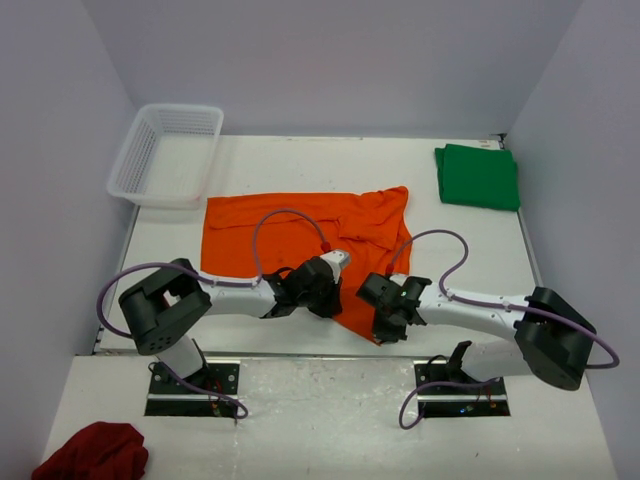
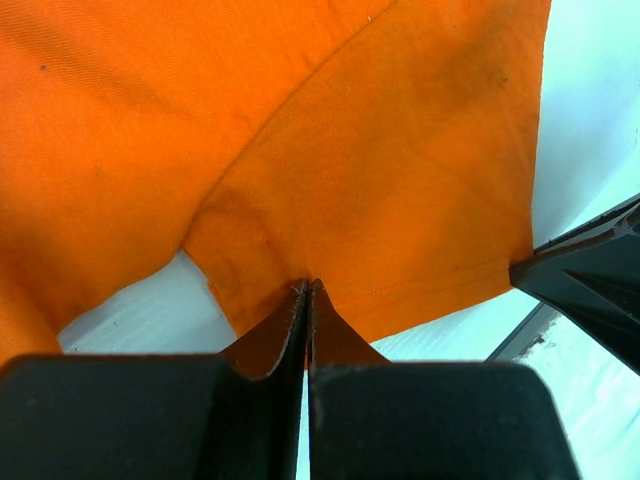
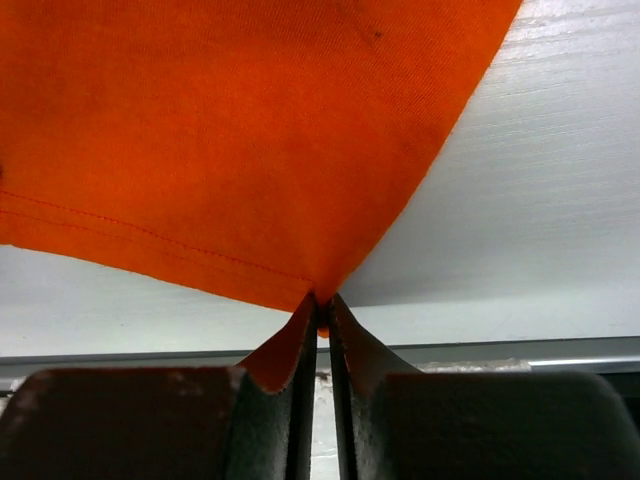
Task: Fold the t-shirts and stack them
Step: Grap the side of the flattened tshirt closest away from the robot with both arms
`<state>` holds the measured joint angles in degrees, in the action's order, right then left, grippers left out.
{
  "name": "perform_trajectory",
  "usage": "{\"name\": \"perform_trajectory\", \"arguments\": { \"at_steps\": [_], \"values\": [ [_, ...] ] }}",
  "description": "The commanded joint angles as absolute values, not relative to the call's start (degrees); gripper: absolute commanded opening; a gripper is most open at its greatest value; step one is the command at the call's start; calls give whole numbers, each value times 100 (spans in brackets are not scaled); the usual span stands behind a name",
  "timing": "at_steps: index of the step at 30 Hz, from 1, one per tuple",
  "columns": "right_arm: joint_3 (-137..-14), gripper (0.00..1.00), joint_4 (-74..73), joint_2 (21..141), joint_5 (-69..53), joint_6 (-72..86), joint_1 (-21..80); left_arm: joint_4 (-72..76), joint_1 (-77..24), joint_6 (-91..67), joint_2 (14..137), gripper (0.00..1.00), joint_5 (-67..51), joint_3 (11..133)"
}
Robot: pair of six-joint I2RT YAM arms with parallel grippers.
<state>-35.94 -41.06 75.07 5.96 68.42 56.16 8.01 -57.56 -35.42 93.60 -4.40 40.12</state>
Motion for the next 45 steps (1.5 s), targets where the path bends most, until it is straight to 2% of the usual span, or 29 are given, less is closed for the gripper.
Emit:
{"name": "perform_trajectory", "arguments": {
  "at_steps": [1,5,7,11,12,14,15,17,18,20,21,24,28,29,32,36,45],
  "values": [
    [-3560,8,-4052,7568,694,7048,5660,729,-5792,-3560,9202,0,-360,3929],
    [-3533,0,-4139,7453,756,7110,5660,729,-5792,-3551,9185,0,-326,3929],
    [-3577,0,-4289,7330,869,7137,5678,608,-5801,-3472,9115,0,-133,3981],
    [-3840,0,-4649,7155,1142,7014,5678,-287,-5845,-3445,8869,9,754,4341],
    [-4006,0,-4745,7146,1186,6970,5678,-473,-5845,-3480,8720,20,912,4472],
    [-4130,0,-4702,7128,1204,6681,5686,-1079,-5845,-3734,8570,32,1405,4613],
    [-4279,0,-4659,7137,1222,6601,5678,-1281,-5836,-3840,8421,44,1554,4727],
    [-4403,0,-4641,7189,1318,6303,5686,-1931,-5775,-4252,8262,54,1924,4833],
    [-4499,0,-4641,7198,1371,6145,5687,-2369,-5661,-4402,8114,55,2081,4904],
    [-4526,0,-4553,7190,1406,5960,5687,-2793,-5459,-4798,7972,53,2179,4931],
    [-4500,0,-4414,7189,1406,5889,5687,-2995,-5197,-4921,7832,49,2241,4905],
    [-4386,0,-4018,7216,1249,5451,5687,-3724,-4643,-5369,7577,46,2329,4712],
    [-4272,0,-3534,7304,985,5055,5687,-4437,-3913,-5870,7374,50,2444,4553],
    [-4263,0,-3420,7295,950,4993,5687,-4534,-3589,-5888,7357,57,2426,4492],
    [-4193,0,-3156,7172,800,4747,5687,-4746,-3009,-5792,7426,62,2329,4403],
    [-4113,0,-2980,7049,738,4500,5687,-5159,-2585,-5862,7567,61,2452,4430],
    [-3806,0,-2733,6724,404,4272,5687,-5028,-1425,-5388,7471,57,2224,4412]
  ]
}}
